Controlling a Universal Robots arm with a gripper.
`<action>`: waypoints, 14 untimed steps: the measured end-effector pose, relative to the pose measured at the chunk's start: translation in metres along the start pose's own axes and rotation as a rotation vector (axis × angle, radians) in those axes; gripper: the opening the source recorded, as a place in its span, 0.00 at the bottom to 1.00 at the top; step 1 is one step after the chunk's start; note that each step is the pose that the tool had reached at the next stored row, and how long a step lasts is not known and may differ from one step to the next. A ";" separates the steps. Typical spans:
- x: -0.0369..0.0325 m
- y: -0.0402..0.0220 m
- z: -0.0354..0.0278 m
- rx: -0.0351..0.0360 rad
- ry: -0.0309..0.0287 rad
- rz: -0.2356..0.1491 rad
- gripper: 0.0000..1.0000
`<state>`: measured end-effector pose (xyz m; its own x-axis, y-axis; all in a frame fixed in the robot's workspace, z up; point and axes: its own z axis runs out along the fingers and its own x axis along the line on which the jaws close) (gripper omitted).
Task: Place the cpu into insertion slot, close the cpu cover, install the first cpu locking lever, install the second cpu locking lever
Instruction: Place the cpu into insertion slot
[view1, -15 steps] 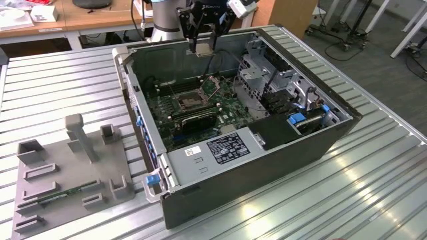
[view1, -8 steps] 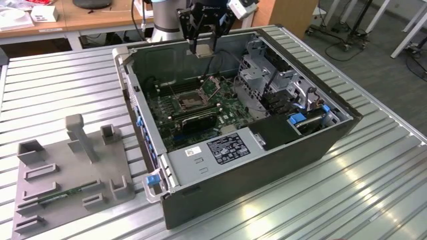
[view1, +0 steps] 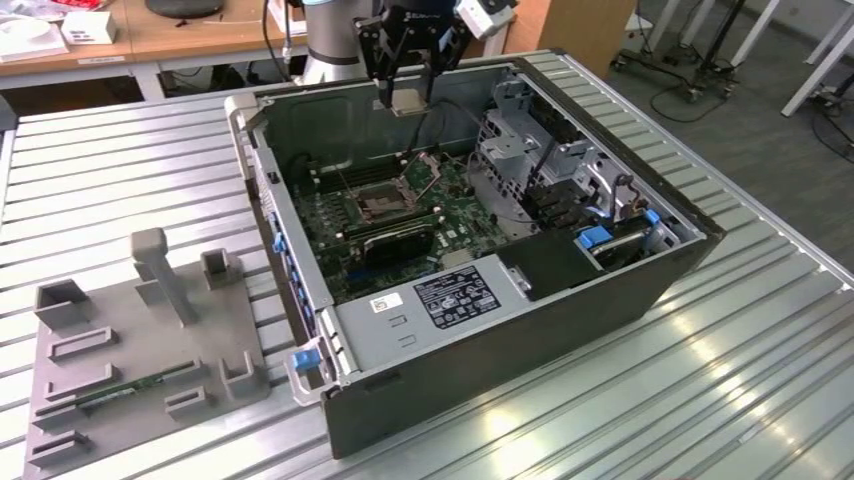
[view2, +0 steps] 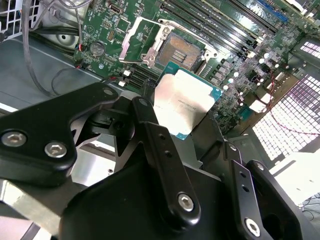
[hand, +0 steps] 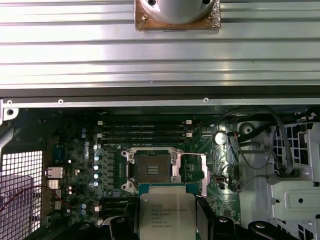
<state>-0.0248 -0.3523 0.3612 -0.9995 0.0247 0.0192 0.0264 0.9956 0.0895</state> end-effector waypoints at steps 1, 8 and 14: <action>0.0000 0.0000 0.0005 -0.0003 -0.0001 0.000 0.54; -0.0001 -0.0008 0.0085 0.0002 0.0001 0.000 0.54; -0.0002 -0.0016 0.0178 0.0001 0.0001 0.000 0.54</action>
<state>-0.0250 -0.3523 0.3433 -0.9995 0.0247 0.0193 0.0263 0.9956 0.0894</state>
